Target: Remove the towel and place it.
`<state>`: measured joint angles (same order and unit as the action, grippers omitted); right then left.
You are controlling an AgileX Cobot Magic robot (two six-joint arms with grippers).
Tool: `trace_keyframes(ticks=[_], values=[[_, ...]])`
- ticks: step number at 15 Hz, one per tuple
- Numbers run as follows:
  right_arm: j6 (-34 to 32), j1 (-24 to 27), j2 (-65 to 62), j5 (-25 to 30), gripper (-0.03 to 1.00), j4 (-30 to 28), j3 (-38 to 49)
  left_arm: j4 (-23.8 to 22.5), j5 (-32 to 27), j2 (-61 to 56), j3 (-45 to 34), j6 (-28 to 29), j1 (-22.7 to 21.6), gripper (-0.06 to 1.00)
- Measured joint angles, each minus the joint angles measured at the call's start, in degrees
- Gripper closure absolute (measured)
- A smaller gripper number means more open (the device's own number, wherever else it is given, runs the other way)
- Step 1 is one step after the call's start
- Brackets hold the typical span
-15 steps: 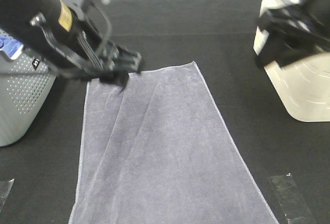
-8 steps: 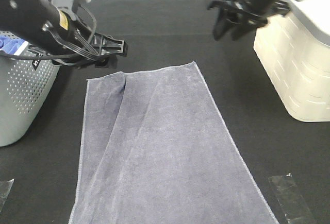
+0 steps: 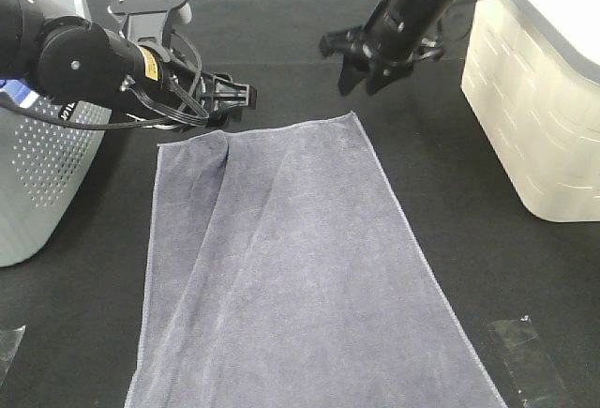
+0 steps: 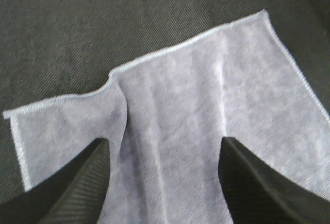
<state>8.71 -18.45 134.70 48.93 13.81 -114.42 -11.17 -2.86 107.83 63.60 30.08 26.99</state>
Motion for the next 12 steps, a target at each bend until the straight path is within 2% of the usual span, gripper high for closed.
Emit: trace_keyframes(ticks=[4, 9, 12], values=[[0.1, -0.1, 5.2, -5.4, 0.54, -3.4, -0.9, 0.0, -0.5, 0.0, 0.0, 0.0, 0.0, 0.35], [0.1, -0.1, 7.7, -11.7, 0.54, -4.6, -0.9, 0.0, -2.2, 0.0, 0.0, 0.0, 0.0, 0.35], [0.1, -0.1, 8.8, -13.1, 0.54, -5.7, -0.9, 0.0, -2.4, 0.0, 0.0, 0.0, 0.0, 0.35]])
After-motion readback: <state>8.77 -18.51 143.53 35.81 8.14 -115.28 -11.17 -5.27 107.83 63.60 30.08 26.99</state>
